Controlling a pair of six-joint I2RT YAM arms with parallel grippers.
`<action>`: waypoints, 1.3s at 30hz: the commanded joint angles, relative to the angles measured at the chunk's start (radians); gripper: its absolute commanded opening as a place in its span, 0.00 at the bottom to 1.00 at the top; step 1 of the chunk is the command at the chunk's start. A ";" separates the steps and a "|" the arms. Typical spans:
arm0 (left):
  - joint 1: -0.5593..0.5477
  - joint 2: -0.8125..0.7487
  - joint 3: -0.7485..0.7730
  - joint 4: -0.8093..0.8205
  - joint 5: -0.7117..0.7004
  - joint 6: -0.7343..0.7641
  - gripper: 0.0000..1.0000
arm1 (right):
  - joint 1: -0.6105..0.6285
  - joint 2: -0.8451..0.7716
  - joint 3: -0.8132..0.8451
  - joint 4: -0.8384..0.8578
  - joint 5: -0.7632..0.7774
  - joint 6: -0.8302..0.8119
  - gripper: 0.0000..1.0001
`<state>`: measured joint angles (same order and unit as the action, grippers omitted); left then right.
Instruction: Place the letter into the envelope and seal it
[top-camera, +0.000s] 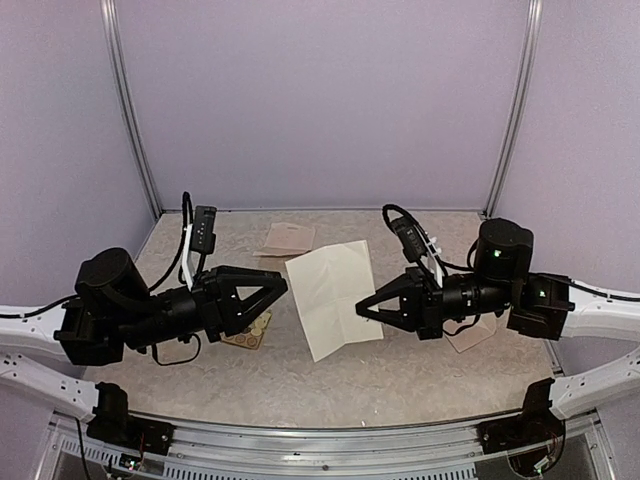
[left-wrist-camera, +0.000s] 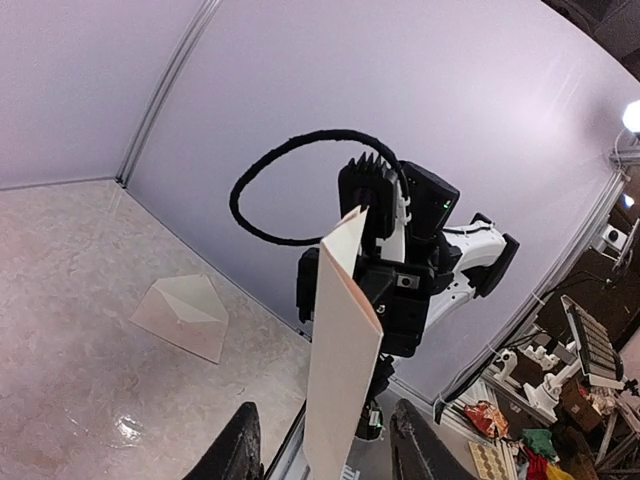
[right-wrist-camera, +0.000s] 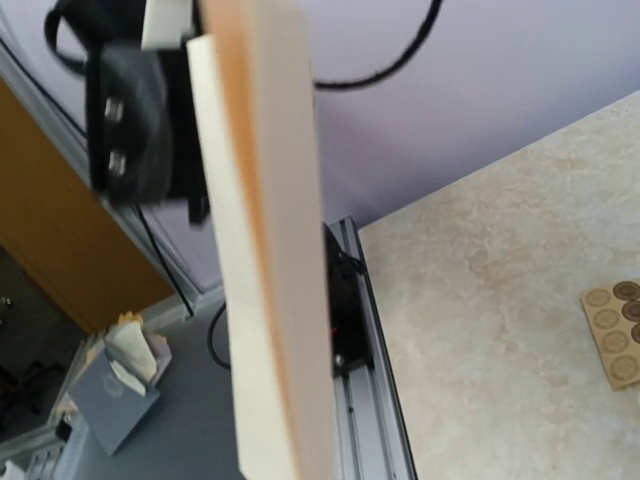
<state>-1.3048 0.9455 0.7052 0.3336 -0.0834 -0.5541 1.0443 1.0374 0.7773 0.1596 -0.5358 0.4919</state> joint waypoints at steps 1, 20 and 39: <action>0.017 -0.075 0.057 -0.161 -0.102 -0.028 0.42 | -0.002 -0.037 0.048 -0.102 -0.041 -0.082 0.00; 0.138 0.110 0.264 -0.282 0.060 -0.144 0.51 | 0.018 0.004 0.162 -0.283 -0.085 -0.196 0.00; 0.071 0.280 0.323 -0.231 0.274 -0.075 0.55 | 0.022 0.034 0.176 -0.298 0.023 -0.177 0.00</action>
<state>-1.2240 1.2209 1.0035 0.0742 0.1558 -0.6502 1.0584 1.0657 0.9249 -0.1238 -0.5331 0.3111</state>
